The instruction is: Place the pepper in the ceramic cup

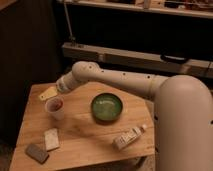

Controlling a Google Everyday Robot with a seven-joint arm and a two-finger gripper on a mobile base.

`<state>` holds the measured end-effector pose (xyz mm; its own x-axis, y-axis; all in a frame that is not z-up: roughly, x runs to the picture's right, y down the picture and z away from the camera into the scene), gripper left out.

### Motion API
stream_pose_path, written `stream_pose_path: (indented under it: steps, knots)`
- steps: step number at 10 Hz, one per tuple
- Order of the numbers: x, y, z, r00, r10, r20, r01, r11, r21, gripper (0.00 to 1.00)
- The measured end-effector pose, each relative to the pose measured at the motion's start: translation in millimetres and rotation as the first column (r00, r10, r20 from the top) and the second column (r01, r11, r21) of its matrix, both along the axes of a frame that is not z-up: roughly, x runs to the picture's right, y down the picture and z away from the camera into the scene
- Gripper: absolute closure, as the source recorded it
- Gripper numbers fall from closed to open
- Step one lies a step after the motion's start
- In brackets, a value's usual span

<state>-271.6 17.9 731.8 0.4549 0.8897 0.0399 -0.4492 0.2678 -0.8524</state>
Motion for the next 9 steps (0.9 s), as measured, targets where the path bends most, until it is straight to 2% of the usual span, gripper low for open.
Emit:
stream_pose_path:
  steps: [9]
  knots:
    - [7,11,-4.5,1.000,0.003,0.023,-0.003,1.0000,-0.002,0.09]
